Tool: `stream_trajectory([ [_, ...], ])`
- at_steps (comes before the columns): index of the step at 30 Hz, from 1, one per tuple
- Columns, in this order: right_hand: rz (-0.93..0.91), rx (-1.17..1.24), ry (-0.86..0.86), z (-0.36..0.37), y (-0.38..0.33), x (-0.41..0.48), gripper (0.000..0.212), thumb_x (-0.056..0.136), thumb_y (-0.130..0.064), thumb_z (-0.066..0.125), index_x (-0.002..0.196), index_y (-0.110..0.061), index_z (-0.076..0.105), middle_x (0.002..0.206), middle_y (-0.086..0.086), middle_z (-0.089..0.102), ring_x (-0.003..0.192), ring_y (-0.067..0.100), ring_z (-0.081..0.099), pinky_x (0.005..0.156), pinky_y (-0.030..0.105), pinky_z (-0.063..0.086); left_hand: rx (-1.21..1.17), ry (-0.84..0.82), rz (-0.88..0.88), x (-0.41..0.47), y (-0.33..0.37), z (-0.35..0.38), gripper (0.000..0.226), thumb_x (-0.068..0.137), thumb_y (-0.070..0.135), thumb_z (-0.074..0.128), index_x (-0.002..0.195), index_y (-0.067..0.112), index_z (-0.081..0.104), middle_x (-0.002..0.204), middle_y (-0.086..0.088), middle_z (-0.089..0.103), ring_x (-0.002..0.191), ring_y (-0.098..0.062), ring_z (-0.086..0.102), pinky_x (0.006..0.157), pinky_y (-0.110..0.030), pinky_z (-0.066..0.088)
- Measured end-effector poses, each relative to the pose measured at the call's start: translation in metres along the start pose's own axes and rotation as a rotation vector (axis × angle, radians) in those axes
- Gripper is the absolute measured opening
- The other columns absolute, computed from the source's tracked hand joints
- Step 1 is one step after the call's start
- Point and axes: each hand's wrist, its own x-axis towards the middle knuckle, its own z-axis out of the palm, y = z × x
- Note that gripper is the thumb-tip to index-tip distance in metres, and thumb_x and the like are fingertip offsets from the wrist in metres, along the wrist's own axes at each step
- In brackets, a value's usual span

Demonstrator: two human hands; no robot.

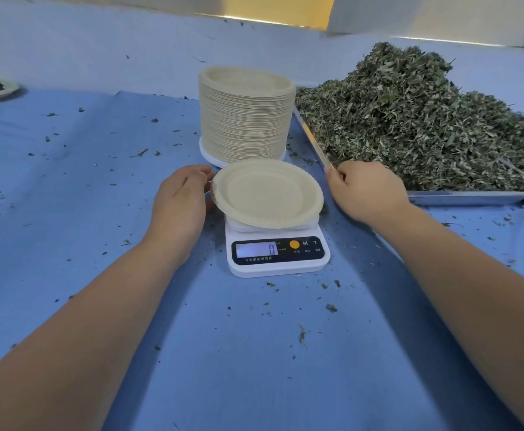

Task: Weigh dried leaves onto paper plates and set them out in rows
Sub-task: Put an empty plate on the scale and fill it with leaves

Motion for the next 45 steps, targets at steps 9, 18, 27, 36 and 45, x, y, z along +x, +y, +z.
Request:
stream_trajectory([
  [9,0.077,0.192,-0.095,-0.009,0.011,0.026,0.052,0.101,-0.035,0.050,0.056,-0.013,0.039,0.047,0.005,0.038,0.047,0.024,0.037,0.048,0.029,0.031,-0.028,0.010,0.006,0.004,-0.005,0.000,0.030,0.092,0.025,0.044,0.099,0.031,0.073,0.114,0.005,0.073,0.109,-0.008,0.068,0.092,-0.035,0.061],
  [18,-0.053,0.307,0.185,-0.055,-0.047,0.038,0.049,0.102,-0.035,0.047,0.063,-0.005,0.044,0.053,0.005,0.040,0.049,0.020,0.034,0.050,0.033,0.029,-0.021,0.002,-0.009,0.004,-0.005,0.000,0.032,0.085,0.030,0.045,0.098,0.031,0.074,0.111,0.006,0.075,0.110,-0.009,0.068,0.096,-0.039,0.059],
  [27,-0.283,0.460,-0.212,-0.059,-0.119,-0.001,0.031,0.101,-0.045,0.055,0.093,-0.018,0.069,0.078,-0.010,0.069,0.073,0.003,0.061,0.066,0.026,0.047,-0.014,-0.014,-0.009,0.003,-0.003,-0.001,0.033,0.080,0.032,0.045,0.083,0.036,0.078,0.104,0.005,0.076,0.104,-0.011,0.071,0.092,-0.039,0.061],
  [36,-0.207,0.582,-0.102,-0.060,-0.085,-0.005,0.040,0.102,-0.048,0.050,0.091,-0.016,0.071,0.073,0.002,0.062,0.058,0.001,0.046,0.054,0.016,0.038,0.028,-0.032,0.006,-0.002,0.004,0.000,0.034,0.081,0.031,0.045,0.073,0.043,0.076,0.089,0.011,0.075,0.102,-0.020,0.070,0.094,-0.049,0.060],
  [45,-0.057,0.663,0.245,-0.034,-0.050,-0.032,0.029,0.098,-0.034,0.053,0.087,-0.017,0.073,0.064,-0.013,0.060,0.061,0.014,0.055,0.058,0.023,0.041,0.009,-0.047,0.019,-0.001,0.002,-0.002,0.033,0.084,0.027,0.046,0.079,0.032,0.078,0.096,0.011,0.076,0.091,-0.002,0.071,0.081,-0.030,0.063],
])
